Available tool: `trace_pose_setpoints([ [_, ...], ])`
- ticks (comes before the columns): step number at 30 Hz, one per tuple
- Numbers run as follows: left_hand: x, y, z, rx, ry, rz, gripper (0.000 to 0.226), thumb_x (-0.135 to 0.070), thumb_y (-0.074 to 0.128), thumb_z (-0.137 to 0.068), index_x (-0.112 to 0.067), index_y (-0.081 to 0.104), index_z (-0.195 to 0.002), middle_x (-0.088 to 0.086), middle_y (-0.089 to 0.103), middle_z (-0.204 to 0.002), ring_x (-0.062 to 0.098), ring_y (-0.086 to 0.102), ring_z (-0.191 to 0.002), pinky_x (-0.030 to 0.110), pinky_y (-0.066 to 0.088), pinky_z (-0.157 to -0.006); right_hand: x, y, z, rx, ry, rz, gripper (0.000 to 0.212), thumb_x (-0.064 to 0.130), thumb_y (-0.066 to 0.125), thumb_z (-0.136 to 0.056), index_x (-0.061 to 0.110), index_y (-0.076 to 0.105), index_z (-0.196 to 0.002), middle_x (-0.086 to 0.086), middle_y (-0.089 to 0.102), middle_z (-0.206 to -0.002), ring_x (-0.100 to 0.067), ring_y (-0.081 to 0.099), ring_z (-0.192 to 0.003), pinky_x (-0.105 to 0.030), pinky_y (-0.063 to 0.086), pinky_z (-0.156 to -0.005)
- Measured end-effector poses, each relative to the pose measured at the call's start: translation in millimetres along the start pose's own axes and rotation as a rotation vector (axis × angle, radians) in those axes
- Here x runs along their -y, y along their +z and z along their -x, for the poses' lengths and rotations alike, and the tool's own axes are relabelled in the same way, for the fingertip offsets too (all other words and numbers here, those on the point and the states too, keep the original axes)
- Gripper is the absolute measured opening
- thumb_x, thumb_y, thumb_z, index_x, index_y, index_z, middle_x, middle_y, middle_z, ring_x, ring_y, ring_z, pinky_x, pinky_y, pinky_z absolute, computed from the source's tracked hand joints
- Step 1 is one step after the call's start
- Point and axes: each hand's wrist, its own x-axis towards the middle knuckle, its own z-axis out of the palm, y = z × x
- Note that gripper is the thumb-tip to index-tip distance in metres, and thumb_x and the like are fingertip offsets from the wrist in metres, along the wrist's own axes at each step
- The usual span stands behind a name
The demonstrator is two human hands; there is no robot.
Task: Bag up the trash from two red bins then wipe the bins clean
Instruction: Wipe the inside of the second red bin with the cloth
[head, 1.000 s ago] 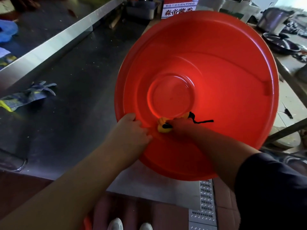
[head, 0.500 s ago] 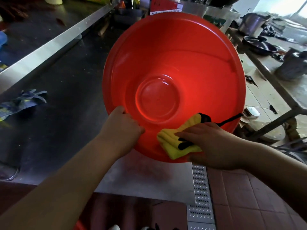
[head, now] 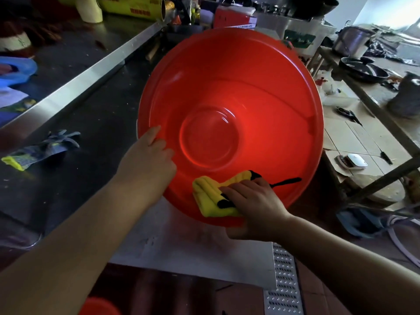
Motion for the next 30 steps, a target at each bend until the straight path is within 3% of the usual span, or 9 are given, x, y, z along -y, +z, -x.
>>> trace_pose_setpoints([
  [3, -18.5, 0.0, 1.8, 0.132, -0.017, 0.026, 0.038, -0.014, 0.040, -0.083, -0.022, 0.062, -0.113, -0.001, 0.060, -0.110, 0.024, 0.047, -0.117, 0.054, -0.018, -0.105, -1.5, 0.5, -7.9, -0.076, -0.006, -0.029, 0.075, 0.065, 0.052, -0.058, 0.016, 0.050, -0.114, -0.002, 0.069, -0.093, -0.027, 0.065, -0.076, -0.039, 0.049, -0.067],
  [7, -31.7, -5.6, -7.5, 0.103, 0.029, 0.091, 0.032, -0.021, 0.045, -0.083, -0.023, 0.061, -0.111, -0.003, 0.062, -0.110, 0.024, 0.049, -0.113, 0.051, 0.002, -0.113, -11.0, -0.7, -7.4, -0.099, 0.000, -0.017, 0.077, 0.065, 0.058, -0.055, 0.017, 0.050, -0.114, -0.001, 0.068, -0.092, -0.026, 0.065, -0.076, -0.035, 0.048, -0.066],
  [10, -30.4, -8.5, -13.1, 0.083, 0.057, 0.111, 0.029, -0.025, 0.046, -0.083, -0.022, 0.060, -0.108, -0.003, 0.060, -0.111, 0.023, 0.050, -0.109, 0.040, 0.021, -0.105, -19.7, -6.0, -2.5, -0.093, 0.001, -0.120, 0.074, 0.076, 0.052, -0.068, 0.017, 0.056, -0.113, -0.001, 0.067, -0.092, -0.027, 0.064, -0.078, -0.034, 0.049, -0.067],
  [14, -29.1, -14.2, -17.4, 0.055, 0.110, 0.103, 0.025, -0.025, 0.046, -0.083, -0.022, 0.061, -0.102, -0.004, 0.061, -0.106, 0.021, 0.050, -0.103, 0.036, 0.027, -0.095, -30.4, -15.9, 0.6, -0.032, -0.008, -0.060, 0.059, 0.063, 0.044, -0.080, 0.018, 0.064, -0.113, 0.000, 0.063, -0.085, -0.028, 0.064, -0.073, -0.036, 0.049, -0.062],
  [19, -29.4, -14.7, -21.6, 0.054, 0.104, 0.140, 0.023, -0.024, 0.045, -0.080, -0.023, 0.062, -0.094, -0.005, 0.061, -0.098, 0.020, 0.052, -0.097, 0.034, 0.029, -0.088, -37.5, -37.7, -12.1, 0.413, 0.118, 0.093, 0.082, 0.072, 0.009, -0.072, 0.038, 0.033, -0.143, 0.003, 0.047, -0.122, -0.023, 0.048, -0.113, -0.039, 0.035, -0.094],
  [22, -27.3, -6.8, -17.0, 0.030, 0.126, 0.171, 0.022, -0.024, 0.045, -0.079, -0.023, 0.063, -0.091, -0.005, 0.061, -0.093, 0.021, 0.052, -0.093, 0.035, 0.030, -0.085, -51.0, -14.5, -38.4, 0.573, 0.098, 0.147, 0.053, 0.042, 0.031, -0.098, 0.033, 0.021, -0.150, -0.005, 0.038, -0.137, -0.029, 0.042, -0.122, -0.040, 0.033, -0.099],
  [24, -25.9, 2.7, -13.2, 0.009, 0.141, 0.195, 0.018, -0.027, 0.050, -0.079, -0.022, 0.065, -0.087, -0.004, 0.062, -0.089, 0.020, 0.054, -0.089, 0.037, 0.033, -0.086, -61.9, 11.7, -56.8, 0.655, 0.108, 0.104, 0.055, 0.018, 0.035, -0.099, 0.027, 0.019, -0.151, -0.012, 0.035, -0.142, -0.034, 0.041, -0.124, -0.042, 0.034, -0.102],
  [27, -25.1, 6.3, -11.9, -0.029, 0.188, 0.194, 0.007, -0.023, 0.069, -0.056, -0.018, 0.064, -0.058, 0.000, 0.060, -0.062, 0.022, 0.055, -0.065, 0.039, 0.043, -0.074, -73.5, 46.9, -88.0, 0.781, 0.168, 0.059, 0.055, 0.011, 0.034, -0.099, 0.021, 0.019, -0.152, -0.017, 0.035, -0.142, -0.037, 0.042, -0.127, -0.041, 0.034, -0.101],
  [30, -26.3, 4.0, -12.8, -0.090, 0.183, 0.170, 0.009, -0.009, 0.053, -0.049, -0.014, 0.057, -0.043, 0.003, 0.053, -0.050, 0.023, 0.051, -0.053, 0.038, 0.045, -0.065, -83.3, 76.6, -111.8, 0.816, 0.232, 0.064, 0.053, 0.013, 0.032, -0.101, 0.018, 0.018, -0.152, -0.019, 0.035, -0.143, -0.035, 0.042, -0.129, -0.040, 0.035, -0.099],
])
